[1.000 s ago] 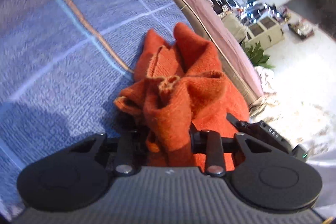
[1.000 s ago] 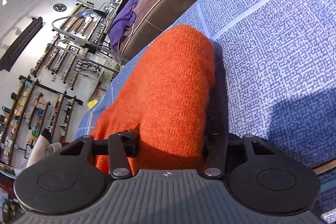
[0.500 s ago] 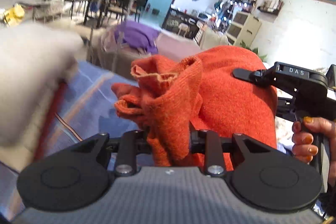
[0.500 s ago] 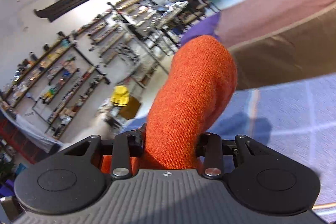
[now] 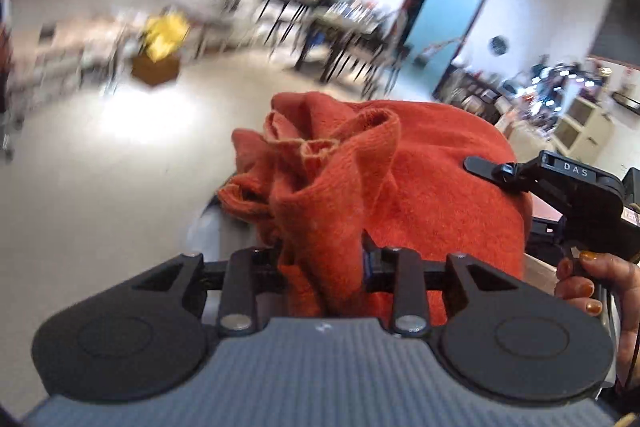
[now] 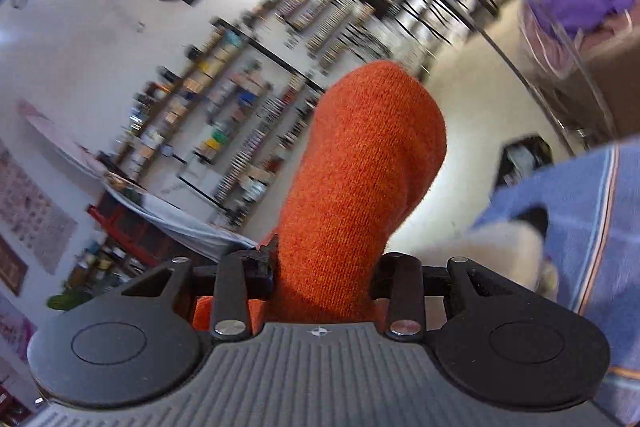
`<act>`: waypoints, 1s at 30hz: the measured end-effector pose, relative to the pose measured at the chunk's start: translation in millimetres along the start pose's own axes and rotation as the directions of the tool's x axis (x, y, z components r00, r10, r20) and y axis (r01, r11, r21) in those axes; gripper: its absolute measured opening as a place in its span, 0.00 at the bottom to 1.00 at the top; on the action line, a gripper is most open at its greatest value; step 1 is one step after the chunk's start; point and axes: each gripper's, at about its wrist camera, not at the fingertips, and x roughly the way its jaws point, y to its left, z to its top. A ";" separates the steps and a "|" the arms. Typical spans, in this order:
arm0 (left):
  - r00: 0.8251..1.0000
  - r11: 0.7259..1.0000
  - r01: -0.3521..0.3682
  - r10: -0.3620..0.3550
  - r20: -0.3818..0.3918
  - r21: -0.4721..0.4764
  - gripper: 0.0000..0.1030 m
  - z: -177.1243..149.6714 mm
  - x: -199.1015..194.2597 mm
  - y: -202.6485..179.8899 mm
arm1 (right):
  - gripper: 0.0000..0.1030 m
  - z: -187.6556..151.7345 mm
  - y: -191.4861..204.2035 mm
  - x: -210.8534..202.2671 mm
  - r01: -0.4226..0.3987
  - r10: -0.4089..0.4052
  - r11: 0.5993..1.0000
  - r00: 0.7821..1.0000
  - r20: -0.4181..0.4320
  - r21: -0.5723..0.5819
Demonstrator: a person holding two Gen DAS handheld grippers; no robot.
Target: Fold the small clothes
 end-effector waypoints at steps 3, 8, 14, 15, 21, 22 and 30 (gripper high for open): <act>0.992 0.974 0.125 -0.116 0.055 -0.190 0.39 -20.1 1.2 50.1 | 0.72 -18.3 -24.0 14.6 0.112 -0.113 0.994 0.994 -0.016 -0.010; 0.995 0.987 0.097 -0.095 0.023 -0.128 0.67 -21.5 -18.2 49.9 | 1.00 -13.2 -19.3 7.1 0.117 -0.118 0.992 0.993 -0.009 -0.047; 0.972 0.935 -0.235 0.219 0.089 0.265 1.00 -36.6 -53.2 -9.4 | 1.00 3.9 23.3 -24.6 0.228 -0.236 0.929 0.972 0.007 -0.292; 0.966 0.903 -0.259 0.247 0.081 0.341 1.00 -38.6 -59.0 -23.2 | 1.00 4.0 29.9 -28.9 0.244 -0.265 0.908 0.964 -0.014 -0.342; 0.951 0.822 -0.258 0.310 -0.018 0.507 1.00 -58.4 -77.7 -81.4 | 1.00 -21.4 70.1 -60.5 0.144 -0.266 0.830 0.952 -0.154 -0.540; 0.948 0.813 -0.260 0.318 -0.023 0.521 1.00 -62.2 -79.9 -92.4 | 1.00 -27.5 81.2 -60.3 0.121 -0.270 0.806 0.946 -0.178 -0.580; 0.930 0.776 -0.269 0.364 -0.057 0.570 1.00 -42.1 -64.9 -116.3 | 1.00 -68.1 138.0 -36.2 0.006 -0.395 0.522 0.888 -0.235 -0.853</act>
